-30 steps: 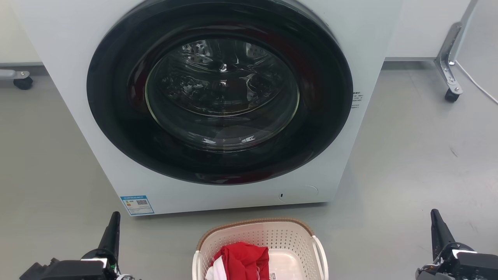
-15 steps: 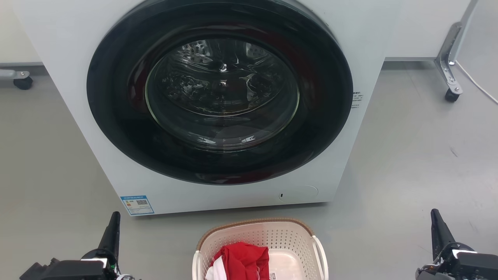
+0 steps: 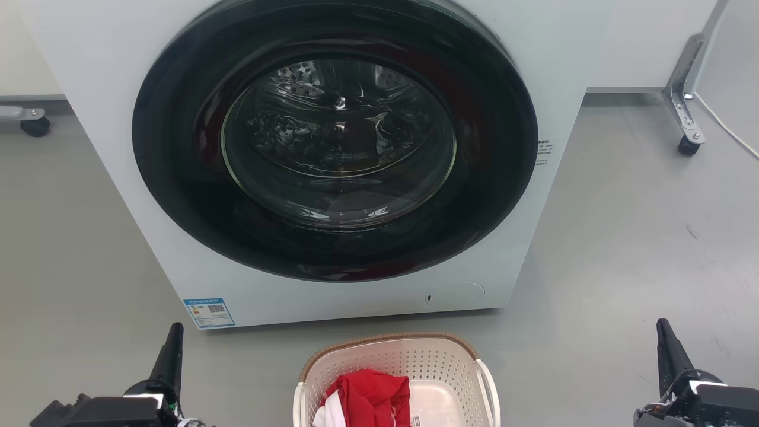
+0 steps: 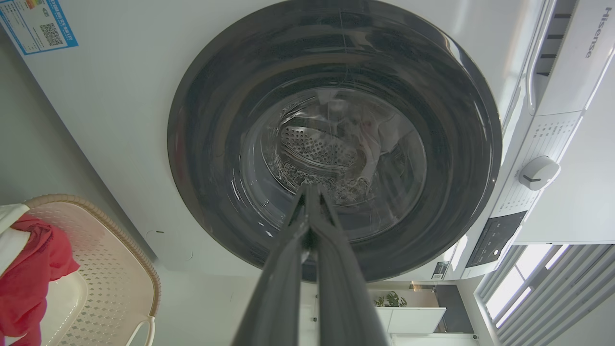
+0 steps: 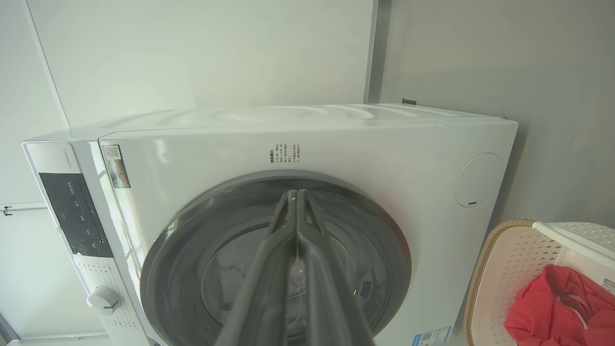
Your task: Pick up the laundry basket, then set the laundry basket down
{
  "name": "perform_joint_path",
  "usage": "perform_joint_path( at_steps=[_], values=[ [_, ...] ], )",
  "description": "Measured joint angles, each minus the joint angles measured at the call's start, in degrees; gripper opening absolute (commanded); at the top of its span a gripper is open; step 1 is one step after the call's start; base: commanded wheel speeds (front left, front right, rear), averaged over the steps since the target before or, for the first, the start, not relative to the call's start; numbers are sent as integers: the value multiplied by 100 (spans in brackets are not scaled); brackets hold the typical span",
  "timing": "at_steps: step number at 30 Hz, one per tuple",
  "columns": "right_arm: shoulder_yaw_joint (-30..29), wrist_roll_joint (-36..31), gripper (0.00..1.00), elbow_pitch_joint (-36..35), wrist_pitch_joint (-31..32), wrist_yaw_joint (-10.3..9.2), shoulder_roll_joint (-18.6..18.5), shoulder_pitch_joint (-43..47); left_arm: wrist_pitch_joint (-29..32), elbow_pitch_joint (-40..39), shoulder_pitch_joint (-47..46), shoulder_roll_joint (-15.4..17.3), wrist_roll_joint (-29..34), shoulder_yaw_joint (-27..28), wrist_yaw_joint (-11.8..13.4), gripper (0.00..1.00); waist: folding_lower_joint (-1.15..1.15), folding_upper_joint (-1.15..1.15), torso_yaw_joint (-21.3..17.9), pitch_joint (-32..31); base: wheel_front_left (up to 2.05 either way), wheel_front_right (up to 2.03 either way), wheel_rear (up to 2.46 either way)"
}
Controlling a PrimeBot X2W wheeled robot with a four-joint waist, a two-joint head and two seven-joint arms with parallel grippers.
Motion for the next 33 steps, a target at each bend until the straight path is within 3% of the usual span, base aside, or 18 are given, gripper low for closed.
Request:
perform_joint_path(
  at_steps=[33],
  values=[
    [0, 1, 0, -2, 0, 0, 1, 0, 0, -2, 0, 0, 0, 0, 0, 0, 0, 0, 0, 1, 0, 0, 0]
  ],
)
